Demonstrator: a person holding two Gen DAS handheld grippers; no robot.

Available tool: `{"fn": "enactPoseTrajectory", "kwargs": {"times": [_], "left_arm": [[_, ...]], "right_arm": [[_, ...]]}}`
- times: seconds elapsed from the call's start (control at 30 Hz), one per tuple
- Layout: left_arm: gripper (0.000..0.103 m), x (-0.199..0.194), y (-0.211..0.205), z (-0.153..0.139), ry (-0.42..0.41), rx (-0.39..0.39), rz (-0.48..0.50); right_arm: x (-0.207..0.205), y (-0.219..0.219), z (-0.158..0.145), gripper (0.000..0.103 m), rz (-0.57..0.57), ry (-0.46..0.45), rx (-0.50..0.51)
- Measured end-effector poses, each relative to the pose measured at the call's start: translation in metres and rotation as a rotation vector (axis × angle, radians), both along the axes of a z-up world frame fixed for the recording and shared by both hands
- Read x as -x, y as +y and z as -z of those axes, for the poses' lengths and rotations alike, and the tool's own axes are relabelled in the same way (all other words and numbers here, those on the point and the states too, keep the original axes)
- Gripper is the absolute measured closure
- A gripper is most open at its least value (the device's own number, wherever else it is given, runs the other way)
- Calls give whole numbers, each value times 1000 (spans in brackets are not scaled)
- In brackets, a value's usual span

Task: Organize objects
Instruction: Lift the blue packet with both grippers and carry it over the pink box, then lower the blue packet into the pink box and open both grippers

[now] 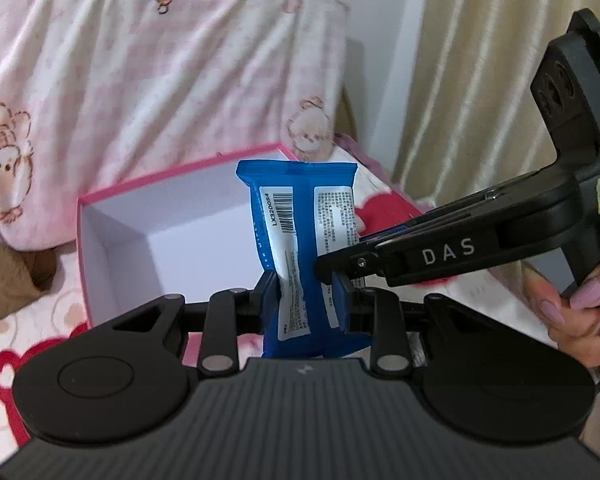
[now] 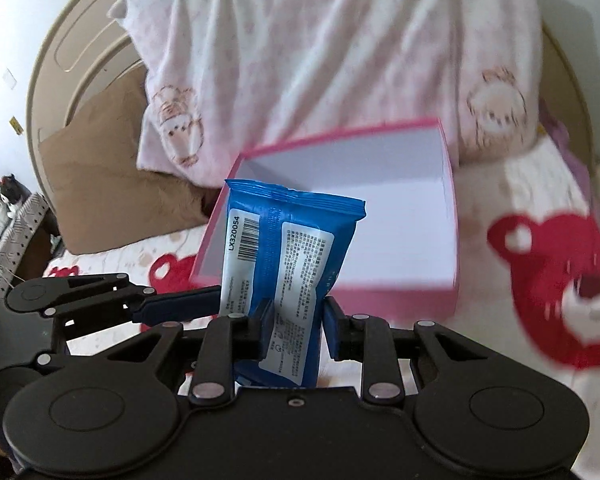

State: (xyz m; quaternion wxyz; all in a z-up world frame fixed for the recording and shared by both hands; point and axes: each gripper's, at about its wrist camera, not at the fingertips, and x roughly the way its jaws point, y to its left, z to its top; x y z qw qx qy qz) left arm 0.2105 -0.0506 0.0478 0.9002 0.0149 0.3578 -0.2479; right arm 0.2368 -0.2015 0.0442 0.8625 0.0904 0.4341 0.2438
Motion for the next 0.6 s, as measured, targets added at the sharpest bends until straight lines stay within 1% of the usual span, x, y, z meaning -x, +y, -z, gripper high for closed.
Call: {"fn": "enactPoseTrajectory", "kwargs": {"times": [0.1, 0.2, 0.33, 0.5, 0.6], "left_arm": [[75, -43, -1, 7, 29, 49, -30], [76, -74, 1, 20, 51, 92, -65], [76, -113, -4, 49, 122, 136, -111], [76, -142, -14, 76, 156, 126, -136], [76, -156, -17, 89, 184, 140, -148]], "right_arm": [[-39, 6, -3, 72, -10, 1, 60], [-77, 10, 0, 72, -8, 18, 106], [-119, 11, 18, 73, 1, 73, 156], [-149, 17, 45, 74, 27, 123, 219], [-163, 18, 57, 74, 37, 151, 241]]}}
